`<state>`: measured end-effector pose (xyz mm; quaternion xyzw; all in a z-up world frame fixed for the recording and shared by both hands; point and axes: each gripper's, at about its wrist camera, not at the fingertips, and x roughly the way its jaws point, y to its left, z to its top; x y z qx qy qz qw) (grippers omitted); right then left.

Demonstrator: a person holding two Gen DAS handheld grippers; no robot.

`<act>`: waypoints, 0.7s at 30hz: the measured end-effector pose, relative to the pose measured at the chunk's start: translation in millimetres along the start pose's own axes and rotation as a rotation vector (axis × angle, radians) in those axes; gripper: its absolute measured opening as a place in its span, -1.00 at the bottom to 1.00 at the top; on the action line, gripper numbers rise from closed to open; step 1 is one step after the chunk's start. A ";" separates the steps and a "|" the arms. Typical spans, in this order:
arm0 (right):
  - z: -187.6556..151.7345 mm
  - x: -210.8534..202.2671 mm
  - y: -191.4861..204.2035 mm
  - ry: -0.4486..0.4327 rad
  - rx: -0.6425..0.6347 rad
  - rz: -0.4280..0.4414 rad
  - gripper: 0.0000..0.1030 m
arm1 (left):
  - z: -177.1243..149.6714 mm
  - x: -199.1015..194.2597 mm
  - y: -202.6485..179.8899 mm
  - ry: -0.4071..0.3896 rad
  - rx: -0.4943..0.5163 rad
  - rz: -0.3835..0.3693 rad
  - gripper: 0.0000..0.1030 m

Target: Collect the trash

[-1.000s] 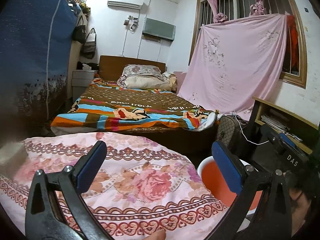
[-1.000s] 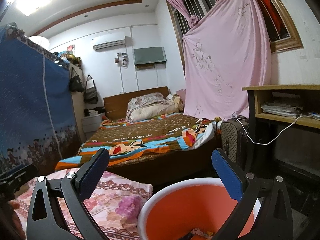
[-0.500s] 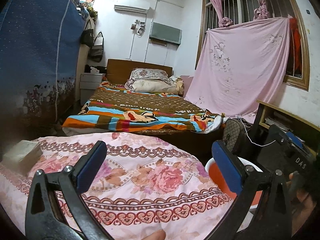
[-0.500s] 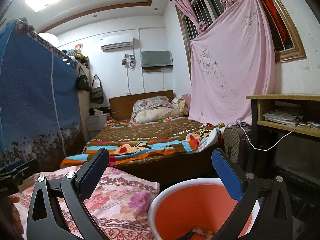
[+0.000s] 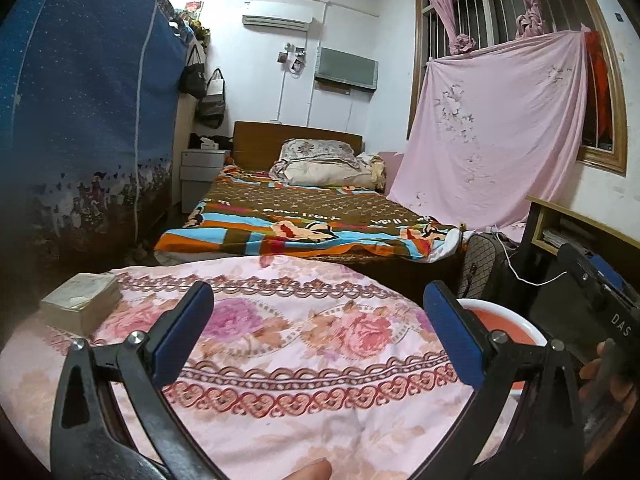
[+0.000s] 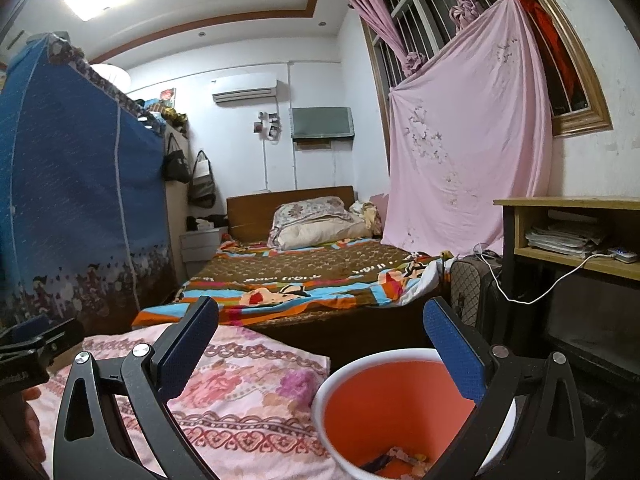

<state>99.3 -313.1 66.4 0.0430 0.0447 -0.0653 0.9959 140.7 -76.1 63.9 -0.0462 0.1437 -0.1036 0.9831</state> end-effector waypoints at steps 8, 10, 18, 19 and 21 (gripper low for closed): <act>-8.4 -20.8 15.4 -0.020 -0.009 0.008 1.00 | -7.0 -17.2 11.1 -0.005 -0.006 0.027 0.78; -9.8 -24.9 17.5 -0.025 -0.011 0.007 1.00 | -8.5 -20.3 13.3 -0.005 -0.010 0.033 0.78; -21.0 -43.3 25.6 -0.033 -0.017 0.015 1.00 | -20.3 -35.9 23.1 -0.014 -0.021 0.060 0.78; -22.4 -45.3 26.9 -0.034 -0.017 0.017 1.00 | -23.4 -38.7 24.9 -0.017 -0.023 0.066 0.78; -28.1 -52.4 31.3 -0.044 -0.021 0.022 1.00 | -29.2 -43.9 27.5 -0.023 -0.023 0.073 0.78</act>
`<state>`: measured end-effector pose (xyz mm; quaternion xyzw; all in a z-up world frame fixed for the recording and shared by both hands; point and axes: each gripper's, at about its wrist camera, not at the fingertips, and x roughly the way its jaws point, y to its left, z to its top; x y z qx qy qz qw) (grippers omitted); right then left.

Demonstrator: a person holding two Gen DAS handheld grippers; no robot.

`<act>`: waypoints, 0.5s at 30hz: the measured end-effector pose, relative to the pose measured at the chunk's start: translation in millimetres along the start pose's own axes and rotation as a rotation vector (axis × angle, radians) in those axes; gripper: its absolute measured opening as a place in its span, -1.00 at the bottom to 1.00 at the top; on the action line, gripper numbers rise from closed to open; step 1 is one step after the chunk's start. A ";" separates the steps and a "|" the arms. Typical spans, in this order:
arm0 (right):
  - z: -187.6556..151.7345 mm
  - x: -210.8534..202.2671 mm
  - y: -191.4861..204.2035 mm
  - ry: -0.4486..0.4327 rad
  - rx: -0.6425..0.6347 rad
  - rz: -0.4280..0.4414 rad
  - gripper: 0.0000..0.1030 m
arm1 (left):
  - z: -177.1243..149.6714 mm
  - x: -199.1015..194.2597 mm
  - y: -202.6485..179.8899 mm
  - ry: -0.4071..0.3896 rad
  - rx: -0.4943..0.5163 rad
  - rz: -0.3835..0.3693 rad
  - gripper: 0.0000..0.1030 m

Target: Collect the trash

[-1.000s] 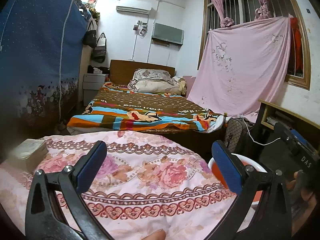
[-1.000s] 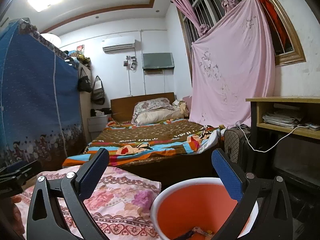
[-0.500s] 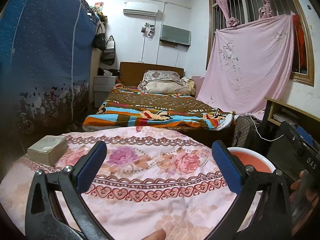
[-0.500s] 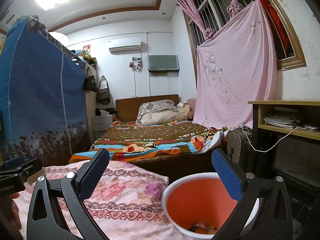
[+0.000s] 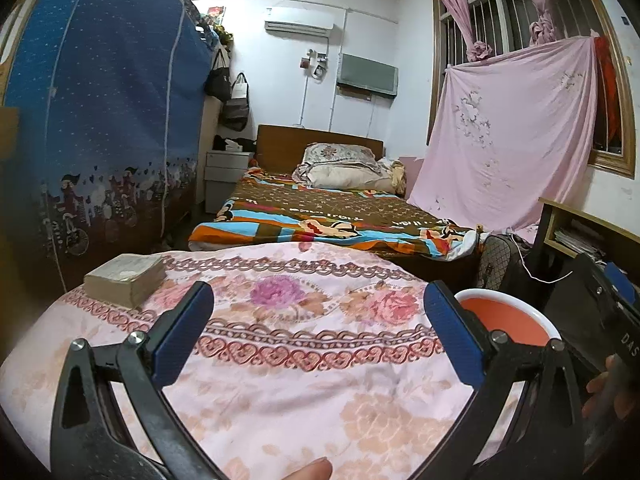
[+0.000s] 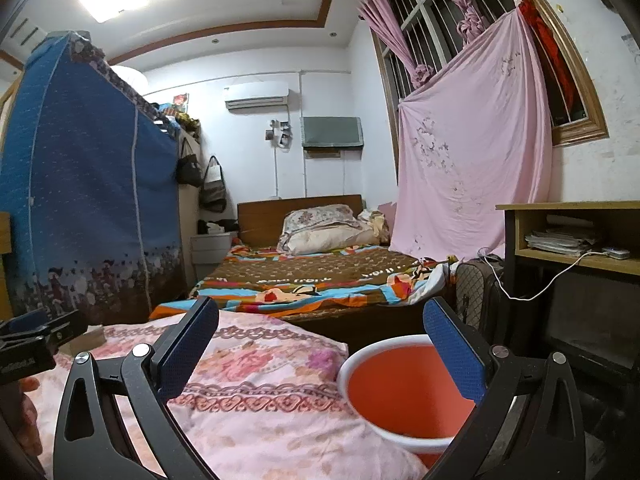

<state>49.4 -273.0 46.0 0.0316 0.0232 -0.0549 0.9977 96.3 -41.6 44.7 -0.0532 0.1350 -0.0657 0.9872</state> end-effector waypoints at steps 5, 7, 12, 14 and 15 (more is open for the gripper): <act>-13.1 -16.3 11.5 -0.032 -0.011 0.027 1.00 | -14.7 -10.1 8.6 -0.010 0.000 0.014 0.78; -15.1 -22.1 14.8 -0.054 -0.011 0.036 1.00 | -19.1 -13.3 11.4 -0.014 -0.005 0.016 0.78; -21.1 -29.7 25.2 -0.065 -0.032 0.042 1.00 | -25.5 -21.4 18.2 -0.041 -0.016 0.029 0.78; -24.0 -29.9 26.1 -0.056 -0.028 0.039 1.00 | -27.8 -25.0 18.5 -0.053 -0.009 0.035 0.78; -25.5 -29.4 25.8 -0.051 -0.026 0.038 1.00 | -28.5 -26.0 18.2 -0.059 -0.005 0.038 0.78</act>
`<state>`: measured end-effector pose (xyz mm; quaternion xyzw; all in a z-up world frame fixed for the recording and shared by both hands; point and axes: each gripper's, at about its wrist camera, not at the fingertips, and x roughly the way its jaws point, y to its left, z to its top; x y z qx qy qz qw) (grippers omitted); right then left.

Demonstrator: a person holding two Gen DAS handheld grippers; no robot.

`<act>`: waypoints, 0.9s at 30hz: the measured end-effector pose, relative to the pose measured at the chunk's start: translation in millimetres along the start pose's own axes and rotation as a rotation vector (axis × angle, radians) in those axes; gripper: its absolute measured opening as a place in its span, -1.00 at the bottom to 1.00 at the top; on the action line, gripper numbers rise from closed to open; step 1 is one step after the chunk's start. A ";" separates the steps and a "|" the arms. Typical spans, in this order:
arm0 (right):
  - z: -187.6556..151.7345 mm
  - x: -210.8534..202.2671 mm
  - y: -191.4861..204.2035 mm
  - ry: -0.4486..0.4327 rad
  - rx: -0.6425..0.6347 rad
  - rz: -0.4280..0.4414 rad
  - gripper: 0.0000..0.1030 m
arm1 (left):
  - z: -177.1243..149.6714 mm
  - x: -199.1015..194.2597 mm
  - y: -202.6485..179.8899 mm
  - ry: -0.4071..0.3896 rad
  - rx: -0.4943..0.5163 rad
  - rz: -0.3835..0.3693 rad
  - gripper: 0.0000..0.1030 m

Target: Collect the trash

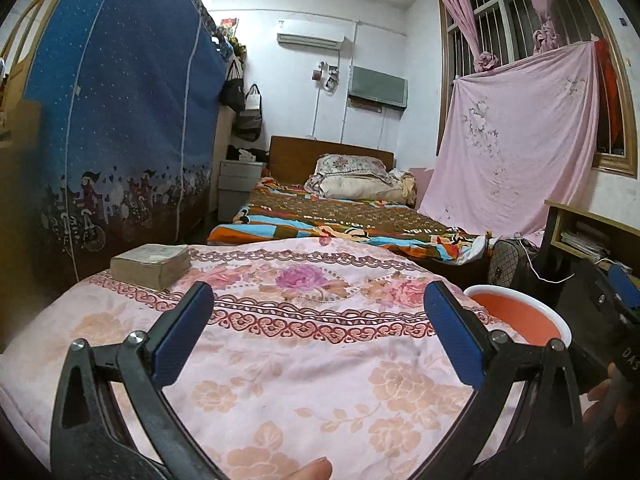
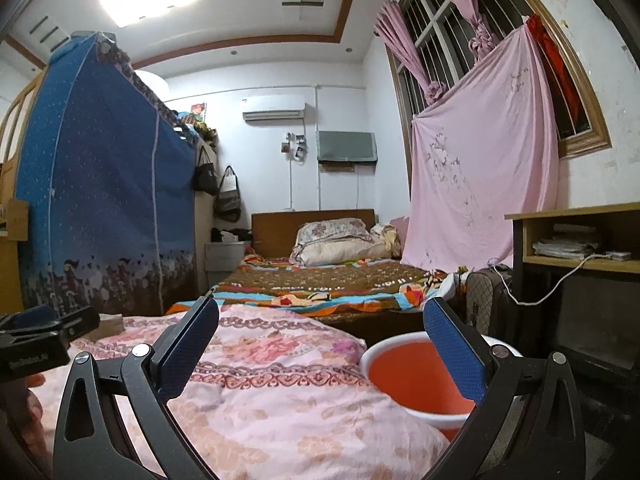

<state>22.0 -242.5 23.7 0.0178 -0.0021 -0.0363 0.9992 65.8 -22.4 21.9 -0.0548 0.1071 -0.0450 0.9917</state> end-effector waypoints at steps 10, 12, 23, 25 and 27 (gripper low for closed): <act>-19.1 -1.7 -0.4 0.014 0.002 0.001 1.00 | -13.2 -5.1 0.9 -0.028 0.034 0.017 0.78; -24.0 -1.3 -0.2 0.025 0.000 0.004 1.00 | -15.9 -3.6 1.7 -0.022 0.037 0.020 0.78; -32.7 4.2 -0.1 0.068 0.012 0.003 1.00 | -22.3 -1.6 3.0 -0.009 0.043 0.025 0.78; -32.5 3.7 0.1 0.068 0.010 0.004 1.00 | -22.1 -1.3 2.7 -0.009 0.043 0.025 0.78; -32.6 3.2 0.2 0.068 0.010 0.004 1.00 | -22.3 -1.4 2.7 -0.010 0.043 0.025 0.78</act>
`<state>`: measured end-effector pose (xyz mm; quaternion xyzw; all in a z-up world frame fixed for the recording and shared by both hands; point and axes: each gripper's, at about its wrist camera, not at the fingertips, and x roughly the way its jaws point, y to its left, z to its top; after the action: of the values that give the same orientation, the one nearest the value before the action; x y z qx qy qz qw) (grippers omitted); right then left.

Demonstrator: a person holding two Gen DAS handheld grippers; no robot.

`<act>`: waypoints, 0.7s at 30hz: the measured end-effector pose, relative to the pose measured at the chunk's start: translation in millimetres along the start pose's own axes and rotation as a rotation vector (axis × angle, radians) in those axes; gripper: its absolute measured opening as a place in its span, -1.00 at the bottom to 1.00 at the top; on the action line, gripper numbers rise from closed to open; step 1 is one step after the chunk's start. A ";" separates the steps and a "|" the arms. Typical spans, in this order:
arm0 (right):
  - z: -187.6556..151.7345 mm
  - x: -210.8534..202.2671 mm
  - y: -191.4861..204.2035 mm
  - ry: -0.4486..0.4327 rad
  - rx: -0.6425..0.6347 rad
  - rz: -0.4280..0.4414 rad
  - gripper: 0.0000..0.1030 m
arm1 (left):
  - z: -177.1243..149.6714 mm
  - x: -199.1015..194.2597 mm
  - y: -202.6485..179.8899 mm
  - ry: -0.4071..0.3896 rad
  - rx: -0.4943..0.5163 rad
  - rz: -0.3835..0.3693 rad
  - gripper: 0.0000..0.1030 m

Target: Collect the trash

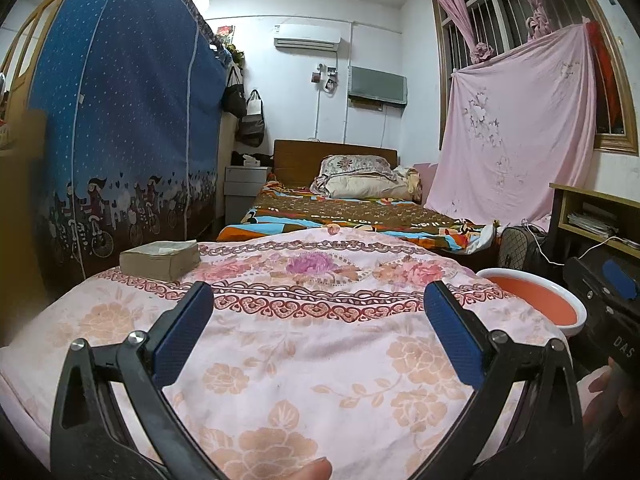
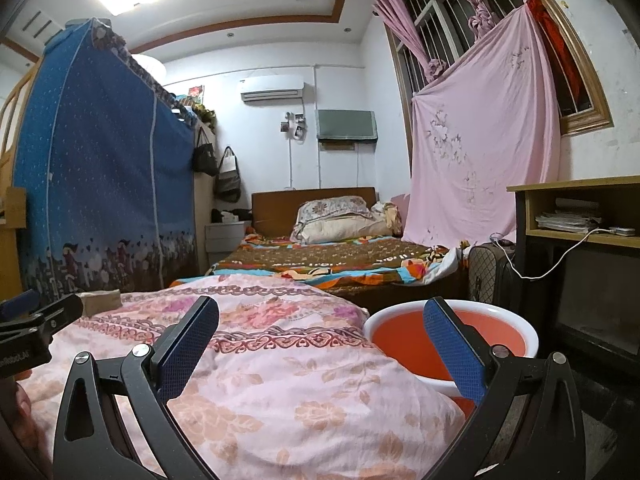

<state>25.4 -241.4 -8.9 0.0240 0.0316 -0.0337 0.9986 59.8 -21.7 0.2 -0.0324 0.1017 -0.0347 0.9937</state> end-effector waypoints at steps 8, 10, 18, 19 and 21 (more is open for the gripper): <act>-0.2 -0.1 0.5 0.002 0.000 0.000 1.00 | -0.4 0.0 0.1 0.001 -0.001 0.000 0.78; 0.0 -0.6 1.7 0.003 0.000 -0.001 1.00 | 0.1 0.1 -0.1 0.001 0.000 0.000 0.78; -0.1 -0.7 2.0 0.004 0.001 0.000 1.00 | 0.0 0.1 -0.1 0.001 0.000 0.000 0.78; -0.1 -0.8 2.1 0.003 0.000 0.000 1.00 | -0.4 0.1 0.1 0.001 0.000 0.000 0.78; -0.1 -0.7 2.2 0.003 0.000 -0.001 1.00 | -0.1 0.1 0.0 0.001 0.000 0.000 0.78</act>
<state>24.8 -239.2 -8.8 0.0240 0.0331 -0.0341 0.9986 59.9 -21.7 0.1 -0.0324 0.1023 -0.0349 0.9936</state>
